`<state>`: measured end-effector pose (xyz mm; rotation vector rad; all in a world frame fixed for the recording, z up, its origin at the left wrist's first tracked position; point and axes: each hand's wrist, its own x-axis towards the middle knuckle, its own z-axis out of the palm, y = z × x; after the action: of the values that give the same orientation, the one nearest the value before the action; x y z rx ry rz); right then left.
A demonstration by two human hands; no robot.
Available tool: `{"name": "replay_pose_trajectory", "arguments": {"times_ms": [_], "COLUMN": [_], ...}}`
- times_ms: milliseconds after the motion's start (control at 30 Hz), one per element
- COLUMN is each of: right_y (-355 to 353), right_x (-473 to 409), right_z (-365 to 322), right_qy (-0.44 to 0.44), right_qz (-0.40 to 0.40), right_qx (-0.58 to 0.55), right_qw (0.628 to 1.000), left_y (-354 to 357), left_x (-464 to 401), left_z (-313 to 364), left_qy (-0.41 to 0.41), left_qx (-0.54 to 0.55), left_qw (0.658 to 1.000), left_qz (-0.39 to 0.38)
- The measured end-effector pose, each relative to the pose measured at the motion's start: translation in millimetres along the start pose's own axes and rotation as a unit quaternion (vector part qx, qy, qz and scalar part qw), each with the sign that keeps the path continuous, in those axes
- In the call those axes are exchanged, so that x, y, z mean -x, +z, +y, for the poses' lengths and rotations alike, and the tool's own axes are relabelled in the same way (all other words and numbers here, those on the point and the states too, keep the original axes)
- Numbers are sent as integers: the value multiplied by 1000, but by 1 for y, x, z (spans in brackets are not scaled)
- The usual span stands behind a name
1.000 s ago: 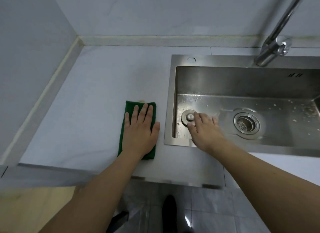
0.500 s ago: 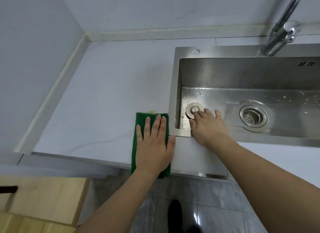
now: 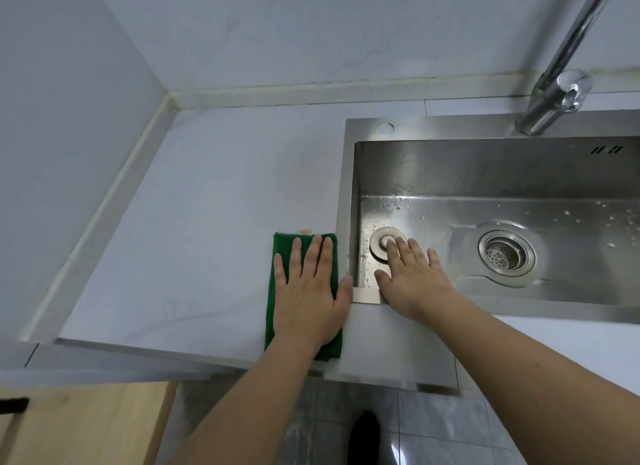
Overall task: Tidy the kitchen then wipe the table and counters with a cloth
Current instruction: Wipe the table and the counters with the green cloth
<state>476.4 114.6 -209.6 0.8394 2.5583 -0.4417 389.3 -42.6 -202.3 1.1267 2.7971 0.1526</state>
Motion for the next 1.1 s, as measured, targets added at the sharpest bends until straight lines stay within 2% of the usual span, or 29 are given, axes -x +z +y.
{"name": "replay_pose_trajectory", "arguments": {"times_ms": [67,167,433,700,1100], "right_y": [-5,-20,-81,-123,-133], "right_x": [-6,-24,-86,-149,-200], "right_z": [0,2,18,30,61], "right_qy": [2,4,3,2,-31], "right_qz": [-3,46,106,111,163], "right_qx": [-28,-54,18,41,75], "right_qw": [1000,997,994,993,983], "left_y": [-2,-4,-6,-9,-14], "left_x": [-17,-36,-74,-142,-244], "left_z": [1,1,-1,1,5], "left_qy": [2,8,22,26,30], "left_qx": [3,0,-3,7,5], "left_qw": [1000,1000,1000,1000,999], "left_qz": [2,2,-1,11,22]}}
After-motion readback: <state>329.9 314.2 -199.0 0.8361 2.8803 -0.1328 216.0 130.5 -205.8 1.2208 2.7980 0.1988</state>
